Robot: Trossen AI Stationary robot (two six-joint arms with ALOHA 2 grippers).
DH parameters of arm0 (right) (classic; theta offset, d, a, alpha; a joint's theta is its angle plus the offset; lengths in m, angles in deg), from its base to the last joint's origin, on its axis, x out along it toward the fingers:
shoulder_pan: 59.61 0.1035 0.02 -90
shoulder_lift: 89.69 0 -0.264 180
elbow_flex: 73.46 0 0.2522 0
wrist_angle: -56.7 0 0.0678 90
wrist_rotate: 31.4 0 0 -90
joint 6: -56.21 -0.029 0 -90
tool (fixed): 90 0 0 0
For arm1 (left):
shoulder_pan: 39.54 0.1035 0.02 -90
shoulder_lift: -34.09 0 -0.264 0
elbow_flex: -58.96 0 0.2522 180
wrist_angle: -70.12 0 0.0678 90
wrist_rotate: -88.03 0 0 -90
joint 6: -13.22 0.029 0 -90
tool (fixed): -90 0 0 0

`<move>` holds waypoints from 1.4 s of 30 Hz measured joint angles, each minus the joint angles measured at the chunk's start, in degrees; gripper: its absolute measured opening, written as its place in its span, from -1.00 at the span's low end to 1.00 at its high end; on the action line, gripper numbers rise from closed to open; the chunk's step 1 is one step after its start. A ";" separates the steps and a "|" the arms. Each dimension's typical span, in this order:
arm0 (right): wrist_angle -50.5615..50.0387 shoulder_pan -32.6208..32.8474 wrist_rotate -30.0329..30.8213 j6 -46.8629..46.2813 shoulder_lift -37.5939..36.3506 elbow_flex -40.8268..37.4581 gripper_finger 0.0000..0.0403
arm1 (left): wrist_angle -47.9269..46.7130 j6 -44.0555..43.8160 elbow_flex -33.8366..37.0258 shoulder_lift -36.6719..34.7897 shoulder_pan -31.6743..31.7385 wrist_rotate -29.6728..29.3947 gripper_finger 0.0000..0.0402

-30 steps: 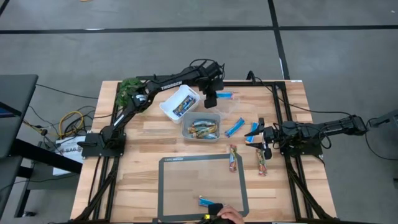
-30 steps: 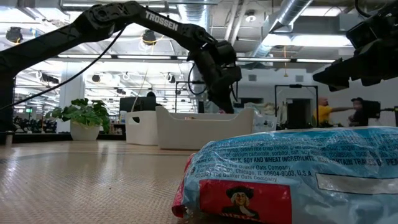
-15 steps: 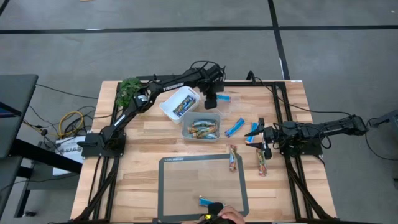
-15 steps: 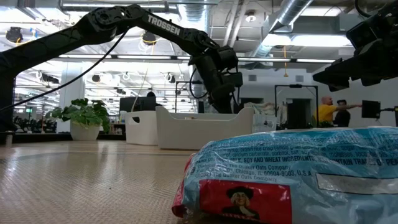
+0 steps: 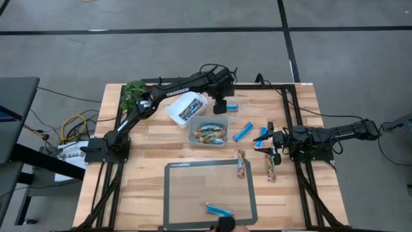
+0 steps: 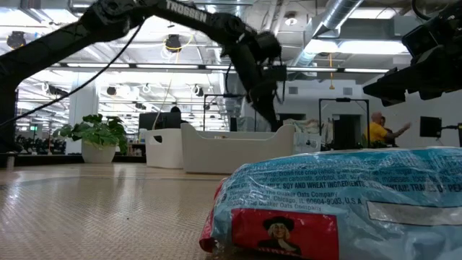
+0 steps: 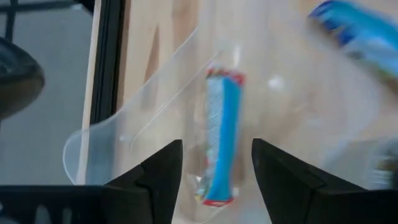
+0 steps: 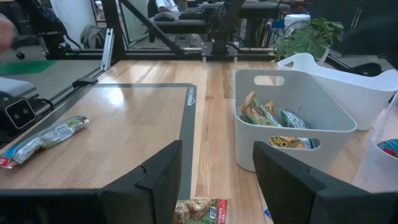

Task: Pick and place Granola Bars by type
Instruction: Put the red granola bar into the transparent bin

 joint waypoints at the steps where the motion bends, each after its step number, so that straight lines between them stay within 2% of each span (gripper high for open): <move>1: 0.00 0.00 0.00 0.01 0.01 0.01 -0.05 | -0.27 0.00 0.00 -0.77 -0.64 0.01 -0.07; 7: 0.00 0.00 0.00 0.01 0.00 0.00 -0.05 | -5.01 0.00 0.00 -5.10 -6.35 0.00 -0.07; 14: 0.00 0.00 0.00 0.00 0.00 0.00 -0.05 | -13.96 -0.12 0.00 -8.92 -15.92 0.14 -0.07; 18: 0.00 0.00 -0.02 -0.01 0.00 0.01 -0.05 | -15.46 -2.75 0.00 -10.21 -21.84 0.21 -0.07; 25: 0.00 0.00 -0.02 0.01 0.02 0.01 -0.05 | -13.51 -16.11 0.00 -10.31 -31.65 1.01 -0.07; 33: 0.00 0.00 -0.02 -0.01 0.00 0.01 -0.05 | -14.26 -19.38 0.01 -10.31 -42.01 0.89 -0.07; 37: 0.00 0.00 0.00 0.01 0.02 0.00 -0.05 | -6.26 -23.70 3.98 -10.52 -46.22 -1.22 -0.07; 42: 0.00 0.00 0.00 0.01 0.00 -0.01 -0.05 | 2.20 -27.28 9.06 -10.49 -50.49 -0.97 -0.07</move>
